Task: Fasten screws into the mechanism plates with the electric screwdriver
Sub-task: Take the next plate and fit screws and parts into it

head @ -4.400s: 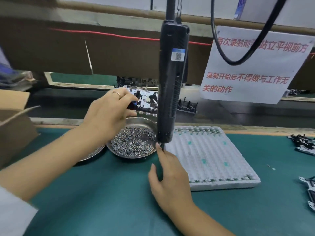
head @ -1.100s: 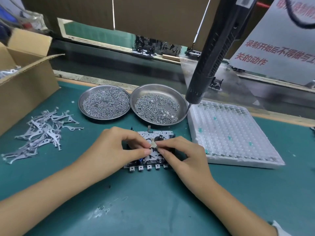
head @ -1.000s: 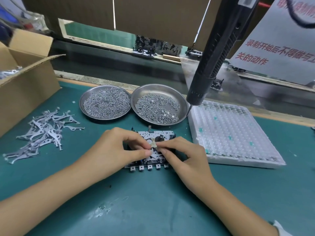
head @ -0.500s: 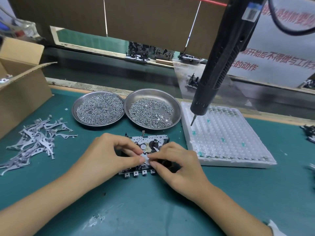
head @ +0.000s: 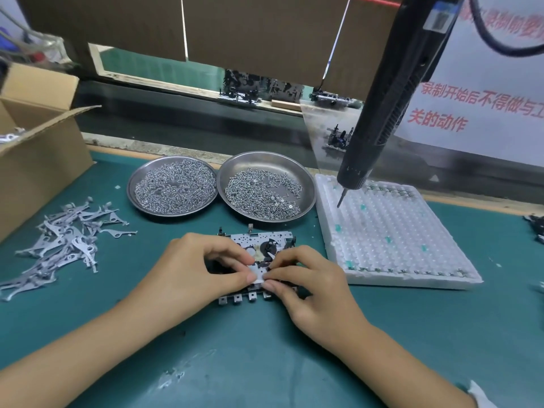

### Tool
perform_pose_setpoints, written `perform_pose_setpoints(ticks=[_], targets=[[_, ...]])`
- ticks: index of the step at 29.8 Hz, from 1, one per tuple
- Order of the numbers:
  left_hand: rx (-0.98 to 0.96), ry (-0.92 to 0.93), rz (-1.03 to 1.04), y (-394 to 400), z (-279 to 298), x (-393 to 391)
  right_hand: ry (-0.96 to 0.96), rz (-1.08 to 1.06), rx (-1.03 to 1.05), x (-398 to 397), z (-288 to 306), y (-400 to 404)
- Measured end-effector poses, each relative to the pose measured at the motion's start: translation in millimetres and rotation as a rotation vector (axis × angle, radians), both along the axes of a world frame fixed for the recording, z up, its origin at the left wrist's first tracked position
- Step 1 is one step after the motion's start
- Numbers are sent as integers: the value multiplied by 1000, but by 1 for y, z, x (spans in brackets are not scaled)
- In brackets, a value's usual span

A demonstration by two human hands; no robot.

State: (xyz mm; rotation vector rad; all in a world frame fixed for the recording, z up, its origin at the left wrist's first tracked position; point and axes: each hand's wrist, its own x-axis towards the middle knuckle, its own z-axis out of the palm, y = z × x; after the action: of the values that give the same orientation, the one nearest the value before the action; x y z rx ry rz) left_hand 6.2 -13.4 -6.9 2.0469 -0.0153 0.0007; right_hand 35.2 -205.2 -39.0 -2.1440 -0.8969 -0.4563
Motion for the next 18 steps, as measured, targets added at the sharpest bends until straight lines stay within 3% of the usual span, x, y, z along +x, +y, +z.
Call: perform_pose_setpoints(ticks=[10, 18], targets=[[-65, 48, -44, 2, -3, 5, -115, -33, -55, -4, -6, 7], [-82, 54, -59, 5, -5, 7, 316, -115, 301, 4, 5, 1]])
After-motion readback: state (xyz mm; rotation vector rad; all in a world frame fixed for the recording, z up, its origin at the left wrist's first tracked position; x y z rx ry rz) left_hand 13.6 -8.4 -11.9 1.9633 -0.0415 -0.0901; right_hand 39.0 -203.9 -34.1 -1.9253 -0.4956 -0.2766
